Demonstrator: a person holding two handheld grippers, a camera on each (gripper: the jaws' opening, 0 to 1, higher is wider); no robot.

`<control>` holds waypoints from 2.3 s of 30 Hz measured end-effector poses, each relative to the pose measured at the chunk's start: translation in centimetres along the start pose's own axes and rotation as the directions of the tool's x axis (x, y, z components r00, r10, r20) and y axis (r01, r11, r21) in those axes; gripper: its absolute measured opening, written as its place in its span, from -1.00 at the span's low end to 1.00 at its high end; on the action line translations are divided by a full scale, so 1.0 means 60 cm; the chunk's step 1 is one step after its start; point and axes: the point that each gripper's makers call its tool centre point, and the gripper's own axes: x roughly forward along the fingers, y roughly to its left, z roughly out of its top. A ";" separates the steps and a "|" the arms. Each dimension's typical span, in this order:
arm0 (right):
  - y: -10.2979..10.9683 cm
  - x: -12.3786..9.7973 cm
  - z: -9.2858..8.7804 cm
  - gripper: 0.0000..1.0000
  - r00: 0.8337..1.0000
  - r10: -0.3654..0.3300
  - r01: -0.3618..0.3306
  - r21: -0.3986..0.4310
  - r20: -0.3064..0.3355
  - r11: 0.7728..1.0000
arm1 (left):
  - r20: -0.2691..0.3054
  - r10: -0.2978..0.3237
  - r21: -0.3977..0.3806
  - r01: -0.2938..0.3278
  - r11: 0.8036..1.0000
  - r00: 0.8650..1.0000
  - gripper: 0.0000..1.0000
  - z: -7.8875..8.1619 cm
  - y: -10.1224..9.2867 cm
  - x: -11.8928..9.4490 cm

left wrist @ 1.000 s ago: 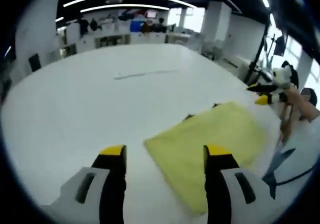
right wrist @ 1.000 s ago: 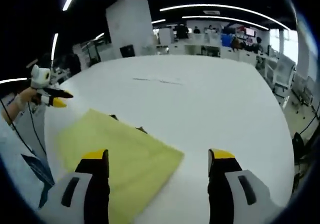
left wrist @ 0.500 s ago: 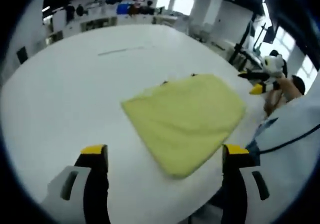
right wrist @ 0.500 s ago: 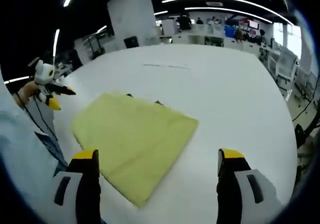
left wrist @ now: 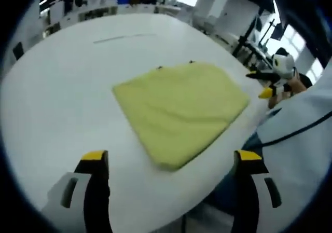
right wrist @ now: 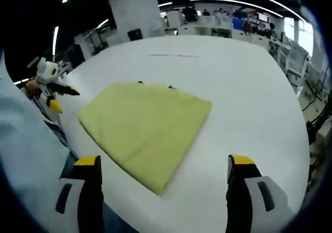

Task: Fold the garment on the visible template until the final outline fits inside the template.

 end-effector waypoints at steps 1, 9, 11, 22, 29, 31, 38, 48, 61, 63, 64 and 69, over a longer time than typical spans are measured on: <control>0.001 -0.001 -0.006 1.00 1.000 0.000 0.000 0.003 -0.006 1.000 | -0.005 -0.007 -0.004 0.007 1.000 1.000 0.83 -0.004 -0.003 -0.001; 0.005 -0.003 -0.041 0.73 0.999 0.003 -0.001 0.050 -0.050 0.999 | -0.053 0.002 -0.045 -0.005 0.999 0.999 0.16 -0.035 -0.001 0.008; 0.003 -0.004 -0.048 0.58 0.998 0.000 0.003 0.051 -0.055 0.999 | -0.061 -0.011 -0.065 0.007 0.998 0.998 0.07 -0.041 -0.002 0.013; 0.005 0.001 -0.073 -0.09 0.997 0.009 -0.002 0.088 -0.081 0.996 | -0.112 0.002 -0.107 -0.014 0.994 0.994 -0.30 -0.067 0.014 0.039; 0.005 0.002 -0.088 -0.41 0.996 0.011 -0.001 0.111 -0.089 0.994 | -0.114 -0.008 -0.143 -0.009 0.990 0.993 -0.46 -0.074 0.013 0.053; 0.004 0.004 -0.096 -0.47 0.995 0.015 -0.003 0.117 -0.101 0.993 | -0.108 -0.013 -0.148 -0.003 0.989 0.994 -0.53 -0.074 0.013 0.056; 0.011 0.008 -0.094 -0.64 0.994 0.037 -0.025 0.123 -0.098 0.992 | -0.096 -0.010 -0.154 -0.005 0.988 0.995 -0.59 -0.072 0.011 0.058; 0.018 0.010 -0.091 -0.81 0.993 0.051 -0.040 0.110 -0.103 0.993 | -0.077 -0.006 -0.139 -0.005 0.990 0.997 -1.00 -0.062 0.008 0.056; 0.010 0.008 -0.087 -0.96 0.993 0.036 -0.026 0.093 -0.109 0.995 | -0.068 0.006 -0.199 -0.020 0.980 0.998 -1.00 -0.056 0.021 0.040; 0.009 0.007 -0.086 -0.96 0.993 0.036 -0.026 0.095 -0.112 0.995 | -0.056 0.009 -0.206 -0.021 0.978 0.998 -1.00 -0.053 0.023 0.037; 0.009 0.006 -0.084 -0.96 0.993 0.036 -0.026 0.093 -0.109 0.995 | -0.052 -0.003 -0.215 -0.008 0.977 0.999 -1.00 -0.052 0.019 0.037; 0.011 0.008 -0.088 -0.96 0.991 0.039 -0.029 0.082 -0.125 0.996 | -0.112 0.001 -0.145 -0.018 0.989 0.994 -0.96 -0.072 0.014 0.050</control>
